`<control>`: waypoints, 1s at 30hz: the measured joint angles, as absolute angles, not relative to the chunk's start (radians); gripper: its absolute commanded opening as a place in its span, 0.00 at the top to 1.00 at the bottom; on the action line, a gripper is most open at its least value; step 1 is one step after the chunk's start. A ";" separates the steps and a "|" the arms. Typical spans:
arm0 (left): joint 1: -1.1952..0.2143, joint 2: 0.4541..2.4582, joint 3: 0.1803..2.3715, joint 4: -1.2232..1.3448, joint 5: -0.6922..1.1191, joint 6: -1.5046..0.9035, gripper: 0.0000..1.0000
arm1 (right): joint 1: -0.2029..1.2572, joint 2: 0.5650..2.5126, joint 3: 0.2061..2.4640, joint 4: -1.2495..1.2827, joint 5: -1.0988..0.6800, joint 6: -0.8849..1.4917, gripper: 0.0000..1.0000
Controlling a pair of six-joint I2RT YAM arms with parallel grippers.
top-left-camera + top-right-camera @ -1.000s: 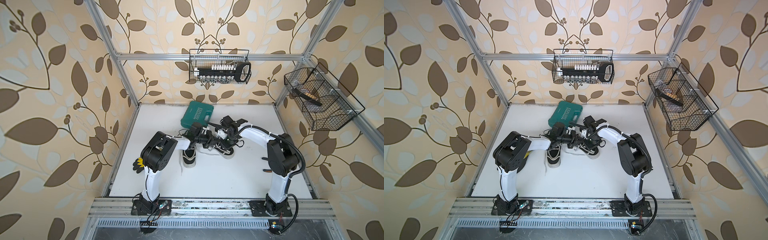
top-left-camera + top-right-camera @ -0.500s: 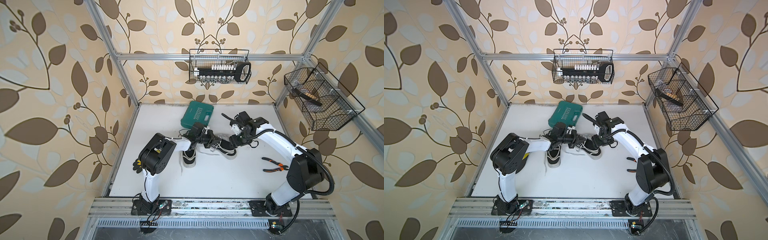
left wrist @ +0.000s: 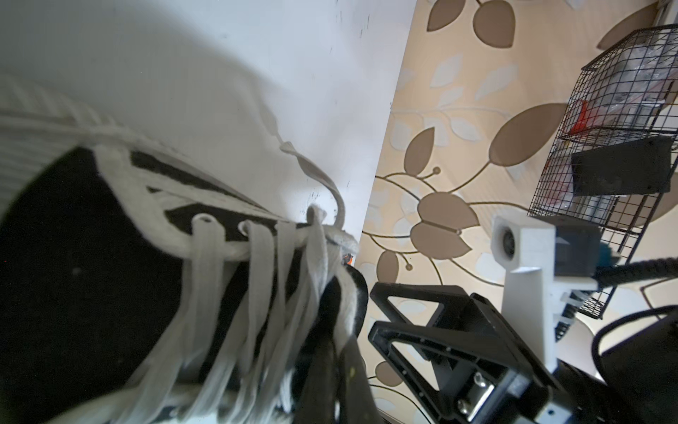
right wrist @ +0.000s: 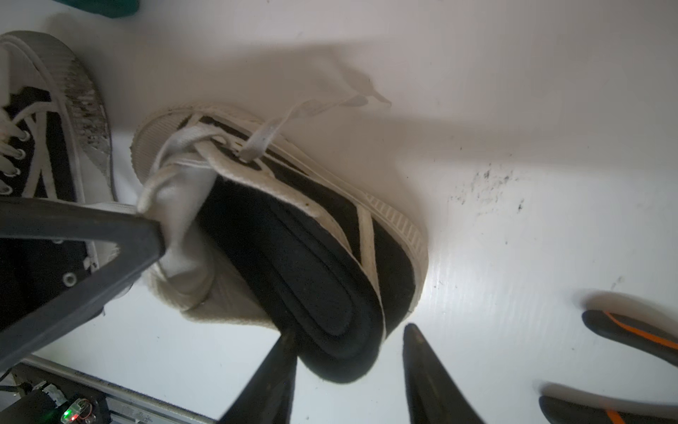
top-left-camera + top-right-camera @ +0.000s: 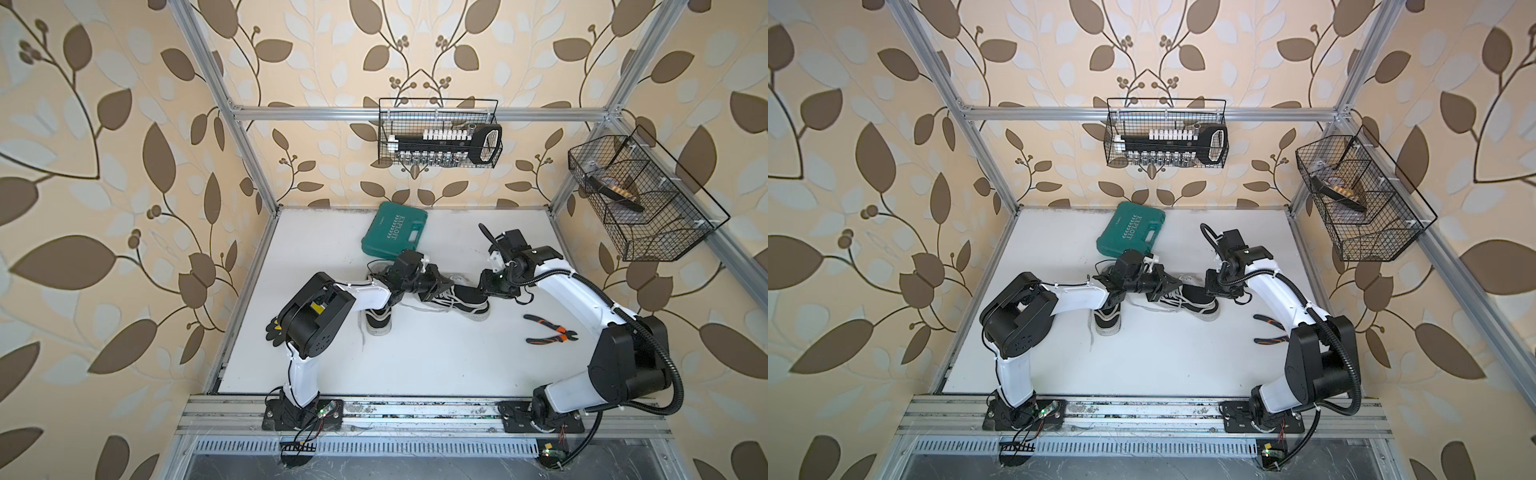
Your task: Insert the insole into the shoe
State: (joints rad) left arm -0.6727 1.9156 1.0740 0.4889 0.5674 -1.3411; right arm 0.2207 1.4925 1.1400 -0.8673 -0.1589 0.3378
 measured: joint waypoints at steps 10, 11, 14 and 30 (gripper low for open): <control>-0.672 1.916 1.074 0.482 0.563 -1.342 1.00 | 0.218 1.505 1.081 -0.761 -0.231 0.434 0.88; -0.670 1.916 1.074 0.483 0.563 -1.342 1.00 | 0.218 1.514 1.089 -0.757 -0.236 0.435 0.89; -0.666 1.916 1.074 0.483 0.560 -1.342 1.00 | 0.218 1.518 1.092 -0.753 -0.238 0.434 0.93; -0.682 1.917 1.074 0.498 0.531 -1.357 1.00 | 0.358 1.546 1.115 -0.755 -0.129 0.443 1.00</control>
